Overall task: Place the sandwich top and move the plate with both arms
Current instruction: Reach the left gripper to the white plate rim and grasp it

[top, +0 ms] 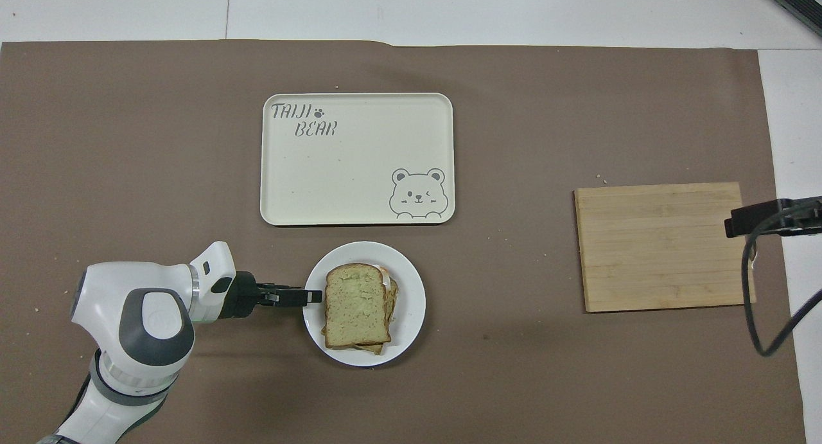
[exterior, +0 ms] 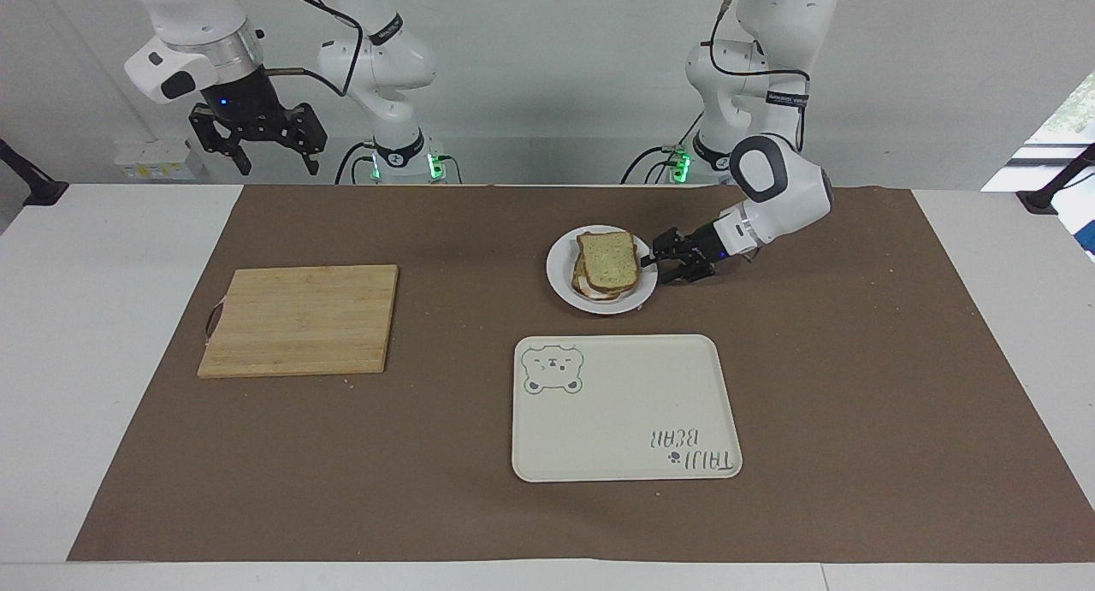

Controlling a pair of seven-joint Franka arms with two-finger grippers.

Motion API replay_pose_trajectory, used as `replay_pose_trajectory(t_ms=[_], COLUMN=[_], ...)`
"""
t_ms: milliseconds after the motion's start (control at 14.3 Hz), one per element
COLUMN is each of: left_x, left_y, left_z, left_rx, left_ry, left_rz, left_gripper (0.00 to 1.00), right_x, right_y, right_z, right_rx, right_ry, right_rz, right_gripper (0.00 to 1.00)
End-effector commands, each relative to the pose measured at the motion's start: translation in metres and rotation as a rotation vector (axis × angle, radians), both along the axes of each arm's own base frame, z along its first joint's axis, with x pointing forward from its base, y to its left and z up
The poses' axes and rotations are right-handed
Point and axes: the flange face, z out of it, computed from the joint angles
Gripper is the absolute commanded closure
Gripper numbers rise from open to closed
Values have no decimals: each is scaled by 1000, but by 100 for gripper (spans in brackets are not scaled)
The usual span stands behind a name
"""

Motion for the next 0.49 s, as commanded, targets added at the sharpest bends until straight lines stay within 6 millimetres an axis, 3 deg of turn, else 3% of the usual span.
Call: replay_pose_trajectory(t_ms=[0,70,140,419], left_x=[-13,-16,-16,-10], left_y=[1,2,2,0], left_z=[-9,-12,-12,-6], left_rx=[4,4,-2,-65], left_ry=[0,12,16,26], left_rz=[11,15,14,69], left_gripper=[70,89,100,100], right_x=[-7,-7,-7,-7], right_y=[-1,-1,-1,-1], right_z=[1,1,1,1], right_rx=[17,17,17,17], right_ry=[1,1,1,-1], right_rz=[-7,-7,-7,-7], right_gripper=[0,0,0,0])
